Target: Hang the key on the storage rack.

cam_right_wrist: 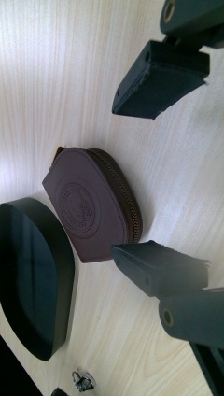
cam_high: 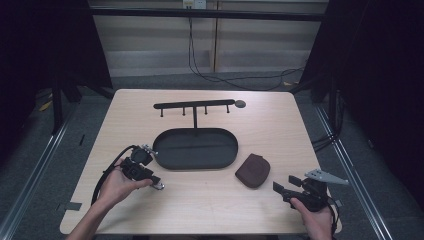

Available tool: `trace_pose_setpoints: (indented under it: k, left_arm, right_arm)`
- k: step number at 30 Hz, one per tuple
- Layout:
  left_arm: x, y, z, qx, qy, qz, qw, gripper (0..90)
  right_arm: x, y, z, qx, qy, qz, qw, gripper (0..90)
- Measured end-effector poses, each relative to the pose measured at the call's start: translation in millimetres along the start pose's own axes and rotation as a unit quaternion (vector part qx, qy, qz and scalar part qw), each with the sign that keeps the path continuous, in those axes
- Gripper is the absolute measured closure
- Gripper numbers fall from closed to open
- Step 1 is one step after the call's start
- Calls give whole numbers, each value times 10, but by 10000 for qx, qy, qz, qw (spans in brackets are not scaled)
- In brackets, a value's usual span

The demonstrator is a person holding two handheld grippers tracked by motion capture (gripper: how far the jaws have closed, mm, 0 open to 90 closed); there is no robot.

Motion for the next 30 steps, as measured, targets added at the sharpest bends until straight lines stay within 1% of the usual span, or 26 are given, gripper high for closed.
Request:
trace_pose_setpoints:
  k: [1, 2, 4, 5, 6, 7, 9, 10, 11, 12, 13, 14, 15, 16, 17, 20, 22, 23, 24, 27, 28, 29, 30]
  left_arm:
    - [15, -9, 6, 14, 72, 10, 10000, 588]
    - [24, -9, 11, 46, 156, -29, 9999, 588]
    - [54, -6, 25, 60, 195, 79, 9998, 580]
    - [66, 2, 29, 67, 211, 25, 9998, 578]
    - [74, 4, 38, 26, 226, 37, 9997, 578]
    - [83, 6, 45, 54, 234, 84, 9997, 589]
    - [107, -14, 60, 81, 349, 57, 9993, 604]
    - [119, -20, 66, 127, 470, 71, 9988, 611]
    - [119, -20, 66, 127, 470, 71, 9988, 619]
    - [136, -22, 78, 170, 557, 128, 9982, 619]
    - [154, -23, 95, 137, 600, 111, 9980, 644]
    - [166, -26, 106, 102, 563, 175, 9982, 656]
    - [166, -26, 106, 102, 563, 175, 9982, 675]
    - [173, -21, 119, 147, 628, 146, 9978, 675]
    - [183, -25, 133, 123, 711, 163, 9973, 688]
    - [184, -18, 151, 135, 811, 173, 9965, 701]
    - [188, -22, 154, 147, 813, 192, 9964, 702]
    - [188, -32, 162, 197, 890, 218, 9956, 702]
    - [190, -39, 166, 217, 916, 240, 9953, 705]
    - [190, -45, 180, 260, 976, 236, 9946, 738]
    - [189, -46, 183, 287, 993, 216, 9944, 777]
    - [191, -41, 184, 323, 1041, 251, 9937, 799]
    - [190, -32, 185, 334, 1093, 232, 9932, 816]
  right_arm:
    - [0, 1, 0, 9, 10, -1, 10000, 274]
    - [3, -1, 0, 5, 11, 4, 10000, 274]
    - [3, 2, 0, 9, 25, 4, 10000, 274]
    - [4, 3, 0, -2, 23, 15, 10000, 274]
    - [4, 3, 0, -6, 22, 12, 10000, 274]
    - [4, 4, -1, -4, 17, 6, 10000, 274]
    - [3, 2, -2, 12, 21, 8, 10000, 274]
    - [3, 0, -2, 9, 23, 11, 10000, 274]
    - [4, 1, -1, 9, 25, 14, 10000, 274]
    - [4, 1, -1, 9, 25, 14, 10000, 274]
    - [12, 3, -2, -2, 45, 25, 10000, 273]
    - [13, 6, -3, -2, 59, 26, 10000, 273]
    - [13, 6, -3, -2, 59, 26, 10000, 273]
    - [13, 10, -3, 3, 64, 37, 10000, 273]
    - [11, 8, -4, -7, 68, 42, 10000, 271]
    - [11, 3, -4, -3, 49, 44, 10000, 270]
    - [14, 6, -4, 0, 66, 39, 10000, 270]
    - [13, 6, -4, -9, 78, 45, 10000, 270]
    - [13, 8, -4, -3, 79, 50, 10000, 270]
    - [15, 3, -4, 10, 72, 42, 10000, 269]
    - [14, 3, -4, 12, 66, 41, 10000, 269]
    - [14, 3, -4, 8, 71, 41, 10000, 270]
    - [15, 4, -4, 7, 74, 42, 10000, 269]
Point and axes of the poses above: each handheld gripper's, and its own axes: x roughly forward along the jaws, z roughly out of its top, y roughly to its left, the point moved 2 cm from there along x, roughly forward along the jaws, and after that the axes turned 3 degrees about z, right-handed, at the moved point
